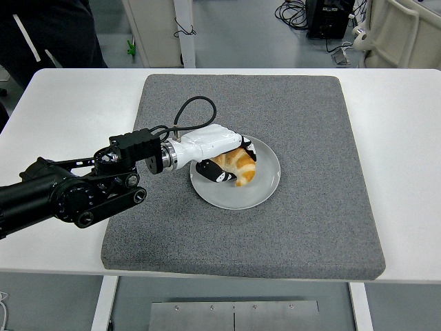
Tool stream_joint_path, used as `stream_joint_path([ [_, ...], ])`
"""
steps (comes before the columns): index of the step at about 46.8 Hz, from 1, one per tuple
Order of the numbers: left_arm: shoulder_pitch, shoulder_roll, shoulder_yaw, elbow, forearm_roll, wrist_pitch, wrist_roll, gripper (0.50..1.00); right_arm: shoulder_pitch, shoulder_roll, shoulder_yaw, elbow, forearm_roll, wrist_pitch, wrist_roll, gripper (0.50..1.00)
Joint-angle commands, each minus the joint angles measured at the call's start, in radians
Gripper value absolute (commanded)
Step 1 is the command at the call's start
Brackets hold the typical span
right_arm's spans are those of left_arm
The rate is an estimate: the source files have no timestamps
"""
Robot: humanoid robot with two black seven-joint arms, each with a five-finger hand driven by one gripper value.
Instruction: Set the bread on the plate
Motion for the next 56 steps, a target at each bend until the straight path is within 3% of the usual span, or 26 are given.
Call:
stream_joint_path([
  [1, 0.000, -0.001, 0.006, 0.000, 0.000, 0.001, 0.000, 0.557, 0.000, 0.000, 0.000, 0.000, 0.000, 0.000, 0.000, 1.000],
  [15, 0.000, -0.003, 0.007, 0.008, 0.000, 0.004, 0.000, 0.560, 0.000, 0.000, 0.000, 0.000, 0.000, 0.000, 0.000, 1.000],
  [31, 0.000, -0.009, 0.009, 0.008, 0.001, 0.006, 0.000, 0.613, 0.000, 0.000, 0.000, 0.000, 0.000, 0.000, 0.000, 1.000],
  [43, 0.003, -0.009, 0.009, 0.006, -0.005, 0.004, 0.000, 0.763, 0.000, 0.000, -0.002, 0.000, 0.000, 0.000, 0.000, 1.000],
  [47, 0.008, -0.007, 0.009, 0.006, -0.003, 0.004, -0.021, 0.819, 0.000, 0.000, 0.000, -0.001, 0.000, 0.000, 0.000, 1.000],
  [56, 0.008, 0.002, 0.009, -0.001, -0.002, 0.003, -0.049, 0.863, 0.000, 0.000, 0.000, 0.000, 0.000, 0.000, 0.000, 1.000],
])
